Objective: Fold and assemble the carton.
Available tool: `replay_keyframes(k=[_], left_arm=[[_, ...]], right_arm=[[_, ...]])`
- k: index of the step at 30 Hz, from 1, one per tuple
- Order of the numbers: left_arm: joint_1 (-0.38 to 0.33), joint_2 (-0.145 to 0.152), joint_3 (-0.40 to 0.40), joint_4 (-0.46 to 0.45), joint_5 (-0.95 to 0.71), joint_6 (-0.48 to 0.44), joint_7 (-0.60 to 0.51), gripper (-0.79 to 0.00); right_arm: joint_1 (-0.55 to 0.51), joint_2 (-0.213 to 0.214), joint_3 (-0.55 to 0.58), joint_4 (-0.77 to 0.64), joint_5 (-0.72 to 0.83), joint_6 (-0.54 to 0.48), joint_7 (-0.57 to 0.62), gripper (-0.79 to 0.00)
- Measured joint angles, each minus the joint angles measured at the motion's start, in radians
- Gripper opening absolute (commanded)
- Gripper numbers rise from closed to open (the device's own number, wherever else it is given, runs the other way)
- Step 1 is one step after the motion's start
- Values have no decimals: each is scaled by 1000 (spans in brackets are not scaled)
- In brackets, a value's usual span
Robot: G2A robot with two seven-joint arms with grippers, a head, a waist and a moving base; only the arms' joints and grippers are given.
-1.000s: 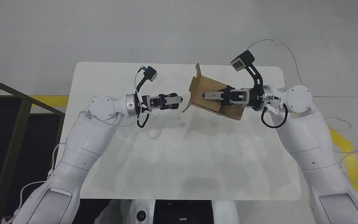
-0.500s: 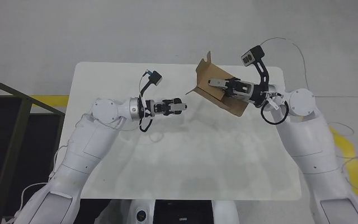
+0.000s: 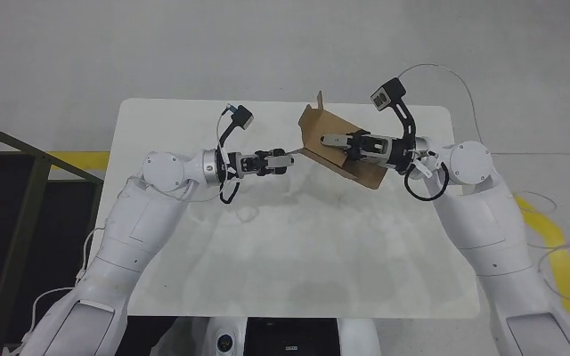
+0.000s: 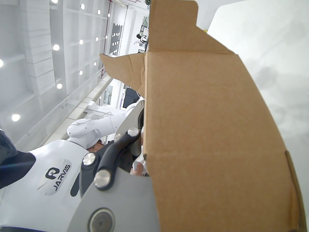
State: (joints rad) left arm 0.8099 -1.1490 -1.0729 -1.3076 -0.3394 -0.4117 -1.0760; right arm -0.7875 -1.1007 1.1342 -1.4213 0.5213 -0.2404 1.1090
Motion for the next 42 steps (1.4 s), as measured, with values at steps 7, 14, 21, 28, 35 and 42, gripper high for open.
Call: replay_keyframes(k=[7,14,21,28,35,42], left_arm=[[-3,1,-6,4,-1,-2,4,0],[-4,0,-2,1,-5,0,2,0],[-4,-2,7,-5,-4,-1,0,0],[-4,-4,17,-13,-2,-1,-2,0],[-6,-4,20,-13,-3,1,-9,0],[-3,-4,23,-27,-3,5,-17,0]], right_arm=[[2,0,-6,-30,-4,4,42,-785],[12,-3,-28,-50,-4,7,76,-785],[29,-9,-50,-51,-4,7,97,-785],[45,-14,-67,-44,0,2,117,-785],[55,-17,-76,-34,3,-2,127,-785],[61,-20,-82,-25,8,-6,131,-785]])
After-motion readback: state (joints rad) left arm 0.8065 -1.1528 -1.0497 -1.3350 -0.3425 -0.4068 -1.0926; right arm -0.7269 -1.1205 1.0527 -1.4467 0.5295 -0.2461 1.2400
